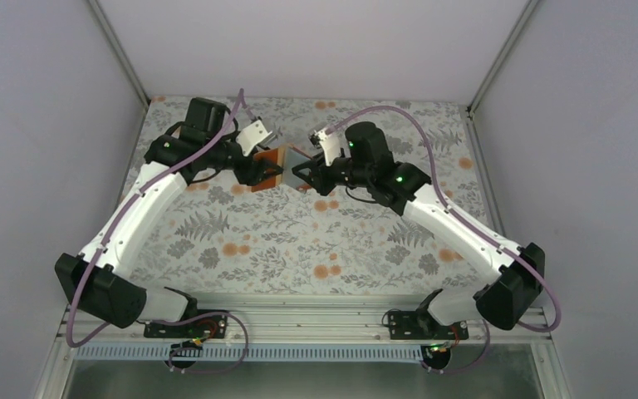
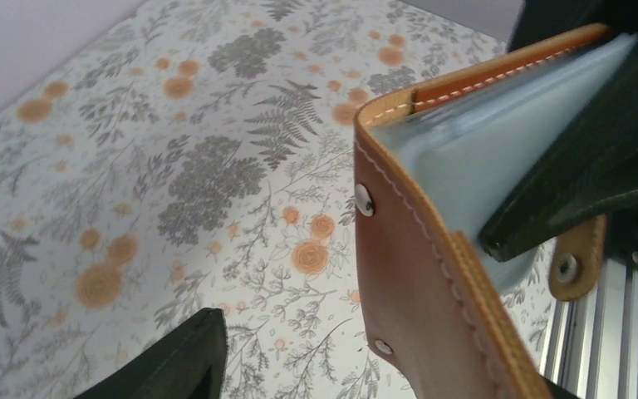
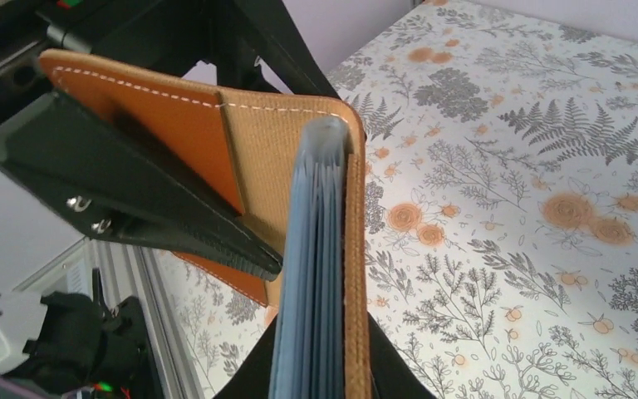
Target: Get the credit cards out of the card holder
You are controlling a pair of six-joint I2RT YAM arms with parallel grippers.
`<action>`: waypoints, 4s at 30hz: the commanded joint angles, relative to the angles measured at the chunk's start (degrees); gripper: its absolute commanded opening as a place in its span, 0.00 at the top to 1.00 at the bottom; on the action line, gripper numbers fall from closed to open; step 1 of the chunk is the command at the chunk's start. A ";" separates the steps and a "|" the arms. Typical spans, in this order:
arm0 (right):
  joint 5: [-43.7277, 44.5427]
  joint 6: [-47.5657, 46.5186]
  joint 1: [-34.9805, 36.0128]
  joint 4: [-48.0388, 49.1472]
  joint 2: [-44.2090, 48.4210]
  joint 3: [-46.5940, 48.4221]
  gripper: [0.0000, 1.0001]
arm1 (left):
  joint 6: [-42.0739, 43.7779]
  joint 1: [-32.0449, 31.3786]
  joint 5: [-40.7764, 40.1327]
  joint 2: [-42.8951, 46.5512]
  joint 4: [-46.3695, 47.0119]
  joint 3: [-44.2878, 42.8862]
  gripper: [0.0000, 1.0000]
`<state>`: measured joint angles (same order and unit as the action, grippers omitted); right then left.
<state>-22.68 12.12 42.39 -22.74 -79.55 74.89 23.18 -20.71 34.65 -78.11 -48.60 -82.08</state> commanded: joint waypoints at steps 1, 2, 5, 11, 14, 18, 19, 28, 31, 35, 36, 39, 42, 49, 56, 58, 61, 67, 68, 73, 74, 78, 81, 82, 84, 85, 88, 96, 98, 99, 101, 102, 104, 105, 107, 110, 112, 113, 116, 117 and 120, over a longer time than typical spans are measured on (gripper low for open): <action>-8.05 -4.49 -0.43 5.36 4.62 -2.11 0.96 | 1.46 0.37 3.33 1.20 -0.25 1.42 0.51; -8.83 -5.01 -0.65 5.87 5.29 -2.67 0.96 | 1.90 0.33 4.03 1.42 -0.72 1.29 0.63; -9.78 -6.11 -1.71 6.16 6.72 -4.05 0.85 | 2.76 0.43 5.94 2.05 -2.74 0.01 0.96; -10.13 -7.56 -6.14 7.68 11.41 -9.20 0.33 | 3.79 1.13 12.85 1.95 -6.42 -4.03 0.98; -10.95 -7.76 -8.79 7.75 13.23 -11.52 0.32 | 3.69 1.23 13.04 2.08 -6.92 -4.75 0.98; -12.56 -7.51 -9.08 7.51 13.30 -11.48 0.27 | 1.89 1.24 9.73 1.85 -5.44 -3.57 0.98; -14.08 -7.59 -9.04 7.23 12.84 -10.86 0.24 | 1.16 1.28 8.26 1.56 -4.84 -3.48 0.97; -8.96 -4.32 -3.56 12.60 16.18 -12.13 0.17 | -4.32 1.15 -3.43 -0.74 -1.63 -3.10 0.98; -2.74 -0.49 -0.01 17.34 14.46 -12.11 0.19 | -4.11 0.88 -1.53 -0.68 -1.87 -3.17 0.98; 5.47 -0.61 3.61 16.04 11.00 -9.48 0.25 | -3.98 0.74 -0.82 -0.71 -2.44 -3.85 0.98; 6.63 -0.64 3.66 15.49 10.31 -9.09 0.28 | -3.89 0.60 -0.44 -0.49 -2.36 -3.61 0.98; 8.89 -0.79 3.66 13.63 9.47 -8.25 0.35 | -3.52 0.65 0.14 0.21 -2.42 -3.00 0.98; 10.95 -0.63 3.66 12.96 9.93 -8.73 0.41 | -2.87 0.60 0.28 0.38 -3.05 -3.03 0.98; 11.27 -0.39 3.66 12.38 7.79 -7.38 0.43 | -2.10 0.58 2.67 0.85 -3.57 -2.61 0.98; 7.71 0.31 3.71 13.61 6.25 -6.74 0.30 | -1.91 0.59 3.18 0.99 -3.60 -2.21 0.98; 4.74 -0.04 3.73 13.57 5.85 -6.42 0.25 | -1.91 0.58 3.07 1.06 -3.61 -2.18 0.98; 3.50 -0.62 4.00 12.48 5.46 -6.05 0.23 | -1.91 0.60 2.88 1.02 -3.61 -2.21 0.98; 6.85 0.76 4.29 12.24 4.07 -5.34 0.27 | -1.82 0.61 3.16 0.92 -3.56 -1.99 0.98; 7.35 0.91 4.47 12.32 3.65 -5.18 0.27 | -1.74 0.61 3.40 0.94 -3.65 -2.07 0.97; 12.03 0.94 4.59 10.83 3.29 -4.94 0.26 | -1.13 0.64 4.56 1.35 -4.19 -2.13 0.98; 13.50 1.13 4.49 10.43 3.53 -4.99 0.26 | -1.00 0.59 4.82 1.36 -4.22 -2.12 0.98; 16.93 3.00 4.54 10.30 3.69 -4.78 0.32 | 0.16 0.52 7.69 1.12 -5.13 -2.06 0.98; 11.77 2.46 4.54 11.89 2.61 -4.14 0.31 | 1.89 0.41 11.97 1.23 -6.39 -2.10 0.98; 10.31 2.41 4.54 12.27 2.21 -3.81 0.32 | 2.29 0.34 12.65 1.27 -6.75 -2.25 0.98; 8.62 2.54 4.54 12.51 1.31 -3.07 0.36 | 2.72 0.24 13.23 1.42 -7.18 -2.37 0.98; 8.13 2.82 4.46 12.54 0.83 -2.59 0.39 | 2.74 0.17 13.24 1.46 -7.16 -2.20 0.98; 5.89 3.83 4.48 13.14 -0.38 -1.54 0.49 | 2.11 0.15 13.16 1.23 -6.34 -1.65 0.89; 10.30 8.68 4.45 6.86 -4.45 3.31 0.96 | 1.07 0.15 8.97 1.39 -5.45 -1.83 0.00; 11.51 9.73 4.45 5.59 -4.93 3.86 0.96 | 1.39 0.15 8.81 1.64 -5.48 -1.57 0.00; 11.36 10.03 4.45 5.82 -4.91 3.64 0.96 | 1.69 0.14 9.32 1.68 -5.57 -1.17 0.00; 10.61 10.18 4.38 6.39 -5.11 2.76 0.96 | 1.34 0.19 8.29 1.66 -4.37 0.46 0.03; 10.36 9.70 4.15 5.77 -5.62 2.48 0.96 | 0.85 0.15 5.18 1.41 -3.25 1.69 0.04; 10.36 8.95 2.53 3.11 -6.94 1.78 0.96 | 1.44 0.57 -1.30 -0.18 -4.24 3.33 0.04; 10.46 8.78 1.38 1.41 -7.63 1.61 0.96 | 2.43 1.47 -2.32 -1.20 -5.99 3.97 0.04; 12.15 7.11 0.19 -2.72 -9.71 1.80 0.90 | 4.61 4.13 -2.82 -2.30 -7.92 6.55 0.10; 9.42 3.12 0.42 -5.90 -12.46 1.01 0.80 | 15.53 8.95 -4.34 -0.09 -7.22 14.22 0.10; 8.49 2.66 1.09 -5.74 -13.30 -1.12 0.76 | 19.43 9.62 -11.19 2.72 -2.68 22.12 0.09; 8.27 2.79 1.20 -5.69 -13.68 -1.95 0.75 | 21.52 9.57 -12.77 3.52 -1.01 25.24 0.07; 7.94 2.82 1.20 -5.14 -13.76 -4.31 0.73 | 27.96 9.00 -9.07 4.83 0.61 31.20 0.00; 7.97 2.83 1.20 -4.79 -13.52 -4.80 0.71 | 30.11 8.64 -7.56 4.84 0.65 32.70 0.00; 7.81 2.80 1.20 -4.45 -12.97 -5.15 0.66 | 32.11 6.28 -10.78 4.44 5.05 37.97 0.00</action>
<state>-13.87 15.79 43.18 -27.29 -94.00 69.97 46.70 -12.19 25.58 -74.65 -50.35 -48.49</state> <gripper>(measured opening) 0.316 0.998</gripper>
